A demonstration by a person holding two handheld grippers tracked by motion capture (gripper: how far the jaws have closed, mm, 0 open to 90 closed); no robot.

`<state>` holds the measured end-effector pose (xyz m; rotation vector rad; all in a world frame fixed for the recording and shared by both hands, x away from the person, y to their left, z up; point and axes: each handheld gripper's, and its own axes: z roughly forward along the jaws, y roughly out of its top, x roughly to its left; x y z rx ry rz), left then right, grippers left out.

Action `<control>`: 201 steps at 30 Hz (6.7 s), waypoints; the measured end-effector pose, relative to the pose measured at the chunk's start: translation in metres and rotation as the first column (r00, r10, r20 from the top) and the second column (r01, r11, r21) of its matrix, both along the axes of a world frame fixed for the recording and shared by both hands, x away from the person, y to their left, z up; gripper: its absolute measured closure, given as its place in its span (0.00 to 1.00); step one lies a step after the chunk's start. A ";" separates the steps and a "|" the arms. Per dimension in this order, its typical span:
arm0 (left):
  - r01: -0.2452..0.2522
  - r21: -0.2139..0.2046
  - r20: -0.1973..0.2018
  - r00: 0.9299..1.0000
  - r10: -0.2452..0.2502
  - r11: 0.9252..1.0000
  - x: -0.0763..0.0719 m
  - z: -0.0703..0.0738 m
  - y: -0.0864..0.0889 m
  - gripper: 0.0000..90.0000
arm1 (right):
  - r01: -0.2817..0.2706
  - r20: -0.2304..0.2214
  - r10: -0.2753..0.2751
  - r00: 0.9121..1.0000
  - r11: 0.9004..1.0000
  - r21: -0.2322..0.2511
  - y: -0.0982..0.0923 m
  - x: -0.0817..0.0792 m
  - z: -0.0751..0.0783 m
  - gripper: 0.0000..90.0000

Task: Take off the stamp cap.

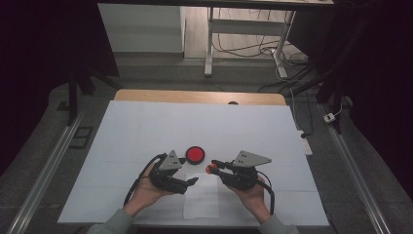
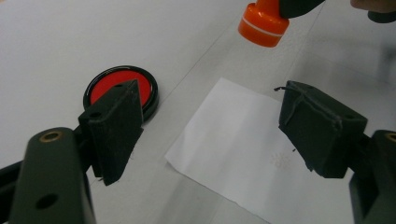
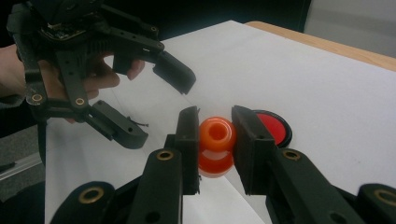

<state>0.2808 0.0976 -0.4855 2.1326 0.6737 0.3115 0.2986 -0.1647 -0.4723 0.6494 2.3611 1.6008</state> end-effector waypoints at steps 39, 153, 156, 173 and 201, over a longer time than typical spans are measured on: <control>0.059 0.030 0.011 0.998 -0.060 0.998 0.005 -0.006 -0.043 0.27 | -0.008 -0.006 0.008 1.000 1.000 -0.004 0.004 0.000 -0.002 0.80; 0.072 0.096 0.115 0.990 -0.083 0.993 0.001 -0.011 -0.051 0.73 | -0.009 -0.004 0.009 1.000 1.000 -0.005 0.005 -0.001 -0.006 0.80; 0.074 0.099 0.115 0.990 -0.085 0.992 0.001 -0.011 -0.051 0.73 | -0.010 -0.006 0.010 1.000 1.000 -0.006 0.004 -0.001 -0.006 0.80; 0.050 0.064 0.110 0.992 -0.057 0.997 0.002 -0.017 -0.048 0.73 | 0.053 0.026 -0.054 0.998 0.997 0.064 -0.014 0.001 0.009 0.81; 0.024 0.029 0.101 0.995 -0.026 0.999 0.005 -0.005 -0.026 0.72 | 0.051 0.015 -0.053 0.998 0.996 0.070 -0.019 0.003 0.009 0.81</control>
